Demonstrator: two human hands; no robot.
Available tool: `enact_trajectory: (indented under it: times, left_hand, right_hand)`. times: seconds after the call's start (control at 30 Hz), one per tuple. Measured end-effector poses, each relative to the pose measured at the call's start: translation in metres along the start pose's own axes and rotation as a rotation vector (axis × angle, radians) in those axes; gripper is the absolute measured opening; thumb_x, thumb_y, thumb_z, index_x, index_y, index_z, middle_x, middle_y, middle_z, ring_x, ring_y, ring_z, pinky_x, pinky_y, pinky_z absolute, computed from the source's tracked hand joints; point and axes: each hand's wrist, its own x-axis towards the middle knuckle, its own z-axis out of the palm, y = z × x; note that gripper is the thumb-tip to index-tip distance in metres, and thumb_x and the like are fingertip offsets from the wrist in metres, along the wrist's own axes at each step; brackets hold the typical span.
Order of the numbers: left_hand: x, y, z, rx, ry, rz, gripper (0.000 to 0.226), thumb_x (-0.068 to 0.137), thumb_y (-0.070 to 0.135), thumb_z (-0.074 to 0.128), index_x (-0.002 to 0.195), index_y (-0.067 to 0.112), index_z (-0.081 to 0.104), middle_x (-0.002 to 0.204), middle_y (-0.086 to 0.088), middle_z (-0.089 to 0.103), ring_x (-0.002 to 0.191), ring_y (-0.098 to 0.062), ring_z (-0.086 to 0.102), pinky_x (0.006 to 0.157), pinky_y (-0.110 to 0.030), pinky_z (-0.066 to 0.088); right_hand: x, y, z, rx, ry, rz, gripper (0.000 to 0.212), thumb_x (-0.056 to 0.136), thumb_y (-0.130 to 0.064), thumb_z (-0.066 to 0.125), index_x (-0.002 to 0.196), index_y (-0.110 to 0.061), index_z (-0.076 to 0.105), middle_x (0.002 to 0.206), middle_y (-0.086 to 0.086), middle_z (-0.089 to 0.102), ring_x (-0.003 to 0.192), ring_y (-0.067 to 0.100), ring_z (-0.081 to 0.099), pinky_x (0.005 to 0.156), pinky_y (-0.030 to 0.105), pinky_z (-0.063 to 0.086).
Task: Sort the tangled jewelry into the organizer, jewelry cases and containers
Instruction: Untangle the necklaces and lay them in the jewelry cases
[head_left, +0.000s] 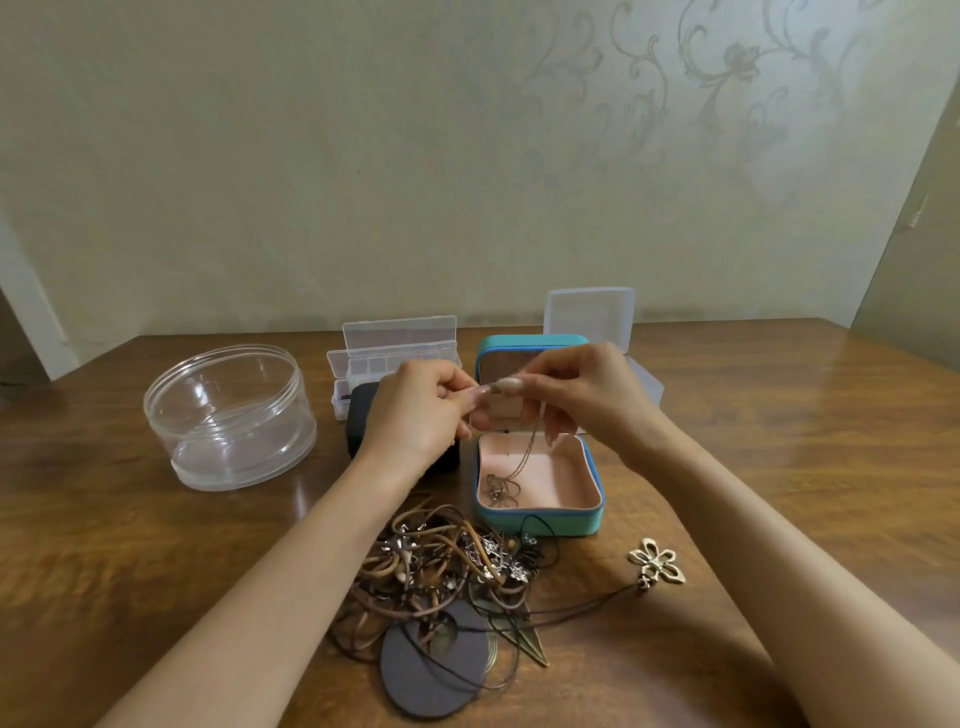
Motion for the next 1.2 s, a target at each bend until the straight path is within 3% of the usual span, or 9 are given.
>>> enact_trajectory:
  times: [0.13,0.27,0.43,0.67,0.77,0.87,0.93,1.03,1.2]
  left_hand:
    - [-0.003,-0.001,0.009,0.116,-0.124,-0.043,0.008,0.087,0.023,0.065,0.082,0.027,0.069,0.078,0.007,0.073,0.085,-0.011,0.066,0.085,-0.039,0.052]
    - [-0.005,0.001,0.017,0.295,-0.099,-0.038,0.007,0.084,0.022,0.069,0.087,0.024,0.075,0.090,0.006,0.073,0.091,-0.014,0.064,0.080,-0.035,0.053]
    - [-0.007,-0.005,0.031,0.445,-0.110,-0.001,0.011,0.076,0.029,0.077,0.083,0.020,0.075,0.102,0.002,0.059,0.100,-0.020,0.052,0.078,-0.033,0.047]
    - [-0.009,0.005,0.019,0.535,-0.223,0.021,0.020,0.073,0.035,0.077,0.089,0.024,0.074,0.108,0.002,0.051,0.105,-0.018,0.047,0.080,-0.029,0.043]
    - [-0.006,0.015,0.002,0.459,-0.196,0.026,0.037,0.070,0.039,0.078,0.101,0.022,0.067,0.105,0.005,0.053,0.097,-0.014,0.050,0.079,-0.031,0.046]
    - [-0.006,0.021,-0.007,0.194,0.022,0.123,0.040,0.074,0.028,0.077,0.107,0.022,0.055,0.101,0.010,0.060,0.071,-0.005,0.051,0.066,-0.023,0.041]
    - [-0.008,0.024,-0.004,-0.015,-0.001,0.177,0.034,0.078,0.014,0.074,0.107,0.017,0.055,0.093,0.005,0.065,0.054,-0.004,0.054,0.055,-0.018,0.044]
    - [-0.012,0.023,0.004,-0.142,-0.026,0.157,0.019,0.086,-0.004,0.059,0.101,0.009,0.058,0.083,-0.004,0.067,0.056,-0.006,0.064,0.045,-0.014,0.046]
    - [-0.008,0.018,0.004,-0.245,0.011,0.200,0.011,0.087,-0.001,0.060,0.092,0.008,0.064,0.070,-0.003,0.067,0.057,-0.006,0.066,0.053,-0.016,0.052]
  right_hand:
    - [-0.002,-0.009,-0.005,0.277,-0.009,0.112,0.018,0.081,-0.023,0.071,0.071,-0.009,0.070,0.054,0.000,0.063,0.042,0.006,0.048,0.043,0.016,0.039]
    - [-0.002,-0.012,-0.009,0.378,-0.071,0.171,0.028,0.082,-0.030,0.069,0.074,-0.003,0.067,0.062,0.005,0.064,0.045,0.010,0.046,0.046,0.019,0.036]
    - [-0.002,-0.011,-0.011,0.470,-0.071,0.172,0.018,0.081,-0.024,0.067,0.078,-0.006,0.068,0.063,0.006,0.065,0.047,0.010,0.052,0.045,0.016,0.043]
    - [-0.004,-0.010,-0.003,0.277,-0.026,0.069,0.015,0.089,-0.017,0.063,0.083,-0.003,0.067,0.055,0.001,0.061,0.042,0.004,0.050,0.042,0.014,0.039]
    - [-0.003,-0.011,-0.003,0.236,-0.025,0.051,0.012,0.088,-0.017,0.065,0.079,-0.009,0.066,0.046,-0.009,0.055,0.037,-0.001,0.045,0.039,0.010,0.033]
    - [-0.003,-0.011,-0.005,0.188,-0.059,0.017,0.013,0.087,-0.017,0.066,0.077,-0.008,0.067,0.040,-0.011,0.048,0.038,0.000,0.038,0.041,0.011,0.030]
    - [-0.004,-0.011,-0.005,0.177,-0.093,0.009,0.015,0.086,-0.017,0.067,0.075,-0.006,0.067,0.042,-0.009,0.047,0.040,0.002,0.036,0.042,0.012,0.028]
    - [-0.004,-0.013,-0.005,0.168,-0.102,0.014,0.017,0.084,-0.018,0.069,0.075,-0.004,0.069,0.047,-0.009,0.054,0.044,0.000,0.042,0.045,0.010,0.031]
    - [-0.004,-0.015,-0.011,0.241,-0.103,0.066,0.015,0.085,-0.022,0.068,0.075,-0.010,0.070,0.046,-0.006,0.049,0.040,0.001,0.037,0.041,0.011,0.029]
